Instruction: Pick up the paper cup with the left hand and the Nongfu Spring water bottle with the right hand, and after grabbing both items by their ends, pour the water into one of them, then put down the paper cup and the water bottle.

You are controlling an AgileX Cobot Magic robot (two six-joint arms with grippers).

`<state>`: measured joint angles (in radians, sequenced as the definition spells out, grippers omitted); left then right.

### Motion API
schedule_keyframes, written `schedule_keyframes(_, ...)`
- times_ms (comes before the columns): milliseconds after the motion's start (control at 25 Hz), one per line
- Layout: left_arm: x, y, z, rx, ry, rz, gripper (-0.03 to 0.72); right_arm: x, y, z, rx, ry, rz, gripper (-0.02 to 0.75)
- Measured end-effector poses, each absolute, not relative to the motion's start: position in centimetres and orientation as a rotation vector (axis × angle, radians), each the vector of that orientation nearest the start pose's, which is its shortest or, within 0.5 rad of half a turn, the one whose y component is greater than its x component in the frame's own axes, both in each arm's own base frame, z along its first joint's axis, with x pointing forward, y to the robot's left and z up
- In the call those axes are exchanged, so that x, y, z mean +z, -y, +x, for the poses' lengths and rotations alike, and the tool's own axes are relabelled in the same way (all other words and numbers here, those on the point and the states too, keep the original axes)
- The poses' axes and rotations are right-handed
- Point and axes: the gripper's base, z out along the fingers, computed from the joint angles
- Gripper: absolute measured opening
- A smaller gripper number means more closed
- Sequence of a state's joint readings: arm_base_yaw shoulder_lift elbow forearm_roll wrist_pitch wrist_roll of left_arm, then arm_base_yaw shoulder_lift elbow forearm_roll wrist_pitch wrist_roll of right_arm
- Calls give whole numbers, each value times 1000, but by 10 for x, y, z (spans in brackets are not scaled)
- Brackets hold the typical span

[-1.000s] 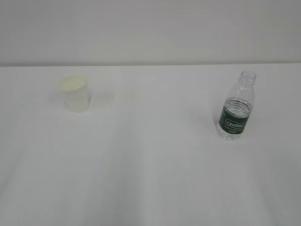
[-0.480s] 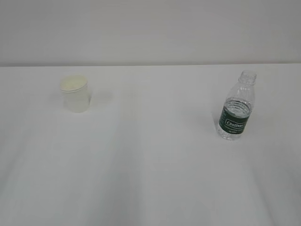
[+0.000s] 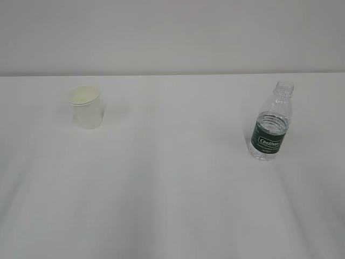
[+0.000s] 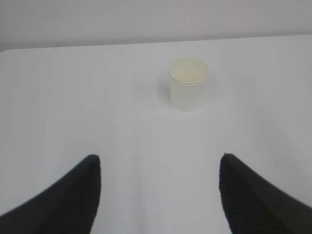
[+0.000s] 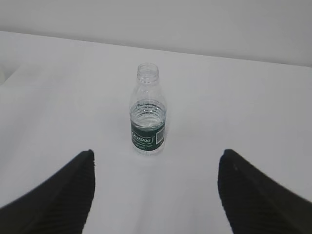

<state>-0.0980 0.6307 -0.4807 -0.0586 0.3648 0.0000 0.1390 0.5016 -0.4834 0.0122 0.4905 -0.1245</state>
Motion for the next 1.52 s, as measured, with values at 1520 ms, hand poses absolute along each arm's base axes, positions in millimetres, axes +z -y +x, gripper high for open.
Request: schedule_keyframes(1520,193,72,236,-191,-2082,277,540,234,-25,175,82,-1793,-158,574)
